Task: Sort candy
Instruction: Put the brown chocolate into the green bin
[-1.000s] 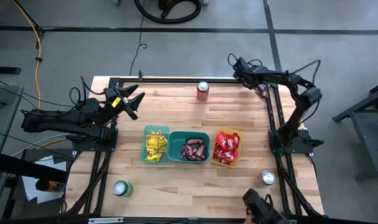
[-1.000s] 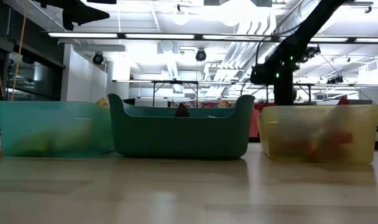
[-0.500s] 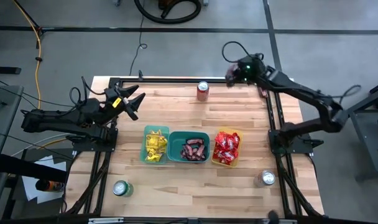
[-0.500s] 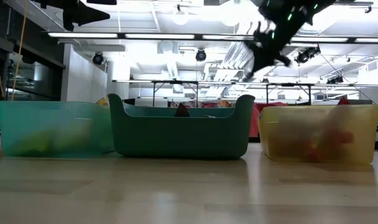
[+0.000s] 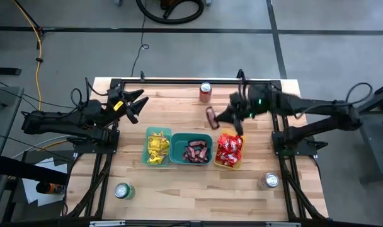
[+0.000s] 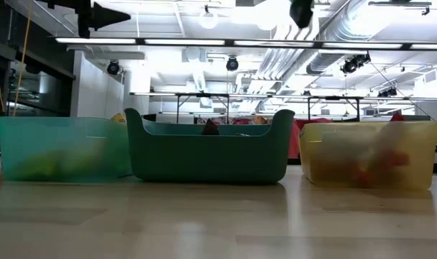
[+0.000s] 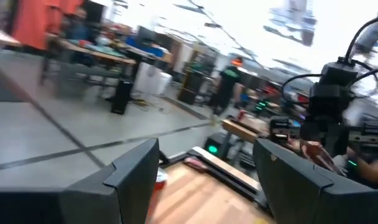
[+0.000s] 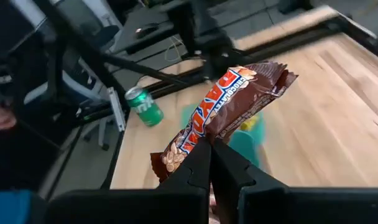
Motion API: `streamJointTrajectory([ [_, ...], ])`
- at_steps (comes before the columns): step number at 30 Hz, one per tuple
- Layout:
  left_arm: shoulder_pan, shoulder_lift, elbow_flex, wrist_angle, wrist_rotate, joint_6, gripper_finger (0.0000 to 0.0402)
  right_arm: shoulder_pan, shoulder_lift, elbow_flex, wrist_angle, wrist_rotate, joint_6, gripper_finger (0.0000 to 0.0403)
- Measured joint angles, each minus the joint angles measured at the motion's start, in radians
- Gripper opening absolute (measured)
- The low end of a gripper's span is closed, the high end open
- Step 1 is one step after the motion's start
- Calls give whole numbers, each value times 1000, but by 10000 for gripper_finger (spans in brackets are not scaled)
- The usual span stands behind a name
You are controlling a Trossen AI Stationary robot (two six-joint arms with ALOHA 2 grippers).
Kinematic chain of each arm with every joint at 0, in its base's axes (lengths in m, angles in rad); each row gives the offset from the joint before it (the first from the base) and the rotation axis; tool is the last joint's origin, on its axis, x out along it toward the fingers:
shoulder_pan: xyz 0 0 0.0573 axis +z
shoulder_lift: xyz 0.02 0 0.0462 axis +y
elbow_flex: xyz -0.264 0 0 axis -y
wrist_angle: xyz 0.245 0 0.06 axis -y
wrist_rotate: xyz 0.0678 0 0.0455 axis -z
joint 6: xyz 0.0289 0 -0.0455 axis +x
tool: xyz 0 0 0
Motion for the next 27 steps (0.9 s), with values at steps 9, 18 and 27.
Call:
streamJointTrajectory([
  [9,0,13,0,-1,284,-16,245,275,82,0,158,386,5,0],
  [18,0,34,-1,0,326,-52,245,285,107,0,205,385,-86,0],
  [27,1,65,-1,2,296,-52,245,283,109,0,225,382,-108,0],
])
